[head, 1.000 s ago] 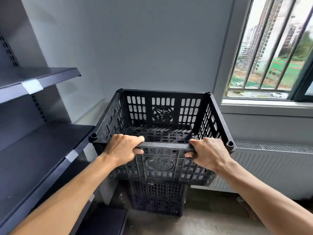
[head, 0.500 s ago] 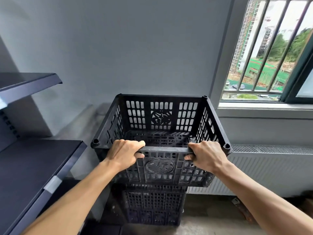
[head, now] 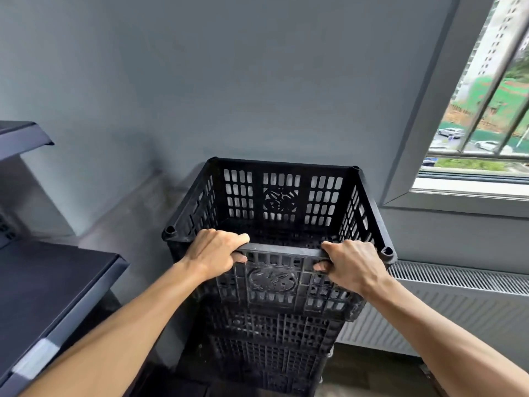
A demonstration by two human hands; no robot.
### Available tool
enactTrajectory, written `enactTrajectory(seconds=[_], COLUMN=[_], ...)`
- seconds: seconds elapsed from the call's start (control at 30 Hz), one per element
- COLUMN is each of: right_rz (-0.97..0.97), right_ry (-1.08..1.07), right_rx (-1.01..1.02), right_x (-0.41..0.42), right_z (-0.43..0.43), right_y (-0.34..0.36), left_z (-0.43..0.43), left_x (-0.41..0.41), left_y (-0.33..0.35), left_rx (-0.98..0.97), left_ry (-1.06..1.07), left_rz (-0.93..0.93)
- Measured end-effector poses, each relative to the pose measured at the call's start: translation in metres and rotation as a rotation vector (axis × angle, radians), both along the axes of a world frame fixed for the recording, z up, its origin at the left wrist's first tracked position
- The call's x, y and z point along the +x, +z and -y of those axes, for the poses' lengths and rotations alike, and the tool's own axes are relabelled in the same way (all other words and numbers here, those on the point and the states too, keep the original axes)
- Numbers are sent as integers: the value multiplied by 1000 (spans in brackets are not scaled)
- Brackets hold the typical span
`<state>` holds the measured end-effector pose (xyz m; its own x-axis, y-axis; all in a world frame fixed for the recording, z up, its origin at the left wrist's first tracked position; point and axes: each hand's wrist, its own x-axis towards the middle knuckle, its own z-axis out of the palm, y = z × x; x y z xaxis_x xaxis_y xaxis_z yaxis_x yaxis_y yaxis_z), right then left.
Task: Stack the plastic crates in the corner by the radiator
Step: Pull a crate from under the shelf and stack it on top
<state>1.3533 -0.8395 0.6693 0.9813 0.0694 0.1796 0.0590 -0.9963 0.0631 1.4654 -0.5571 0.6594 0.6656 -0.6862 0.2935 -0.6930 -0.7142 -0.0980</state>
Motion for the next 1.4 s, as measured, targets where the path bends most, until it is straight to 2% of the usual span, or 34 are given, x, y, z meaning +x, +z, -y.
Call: enactTrajectory(seconds=[0.53,0.83,0.97,1.13,1.4], right_rz=[18,-67,-80,-105,-136], right_ry=[18,-33,-86,-105,-167], right_rx=[-15,8,-21,-60,5], right_x=[49,62,56,45,50], right_z=[6,1,-10,-32,-25], right_y=[-3,-1,-2,-5,7], left_z=[4,2,-4,-27,-13], left_x=[56,54,54,56,60], left_y=[0,-6,-8,-14,23], left_rx=[23,38,12,-14,16], left_ry=[-4,32,18,5,-50], left_rz=[-78,-69,-136,-328,-374])
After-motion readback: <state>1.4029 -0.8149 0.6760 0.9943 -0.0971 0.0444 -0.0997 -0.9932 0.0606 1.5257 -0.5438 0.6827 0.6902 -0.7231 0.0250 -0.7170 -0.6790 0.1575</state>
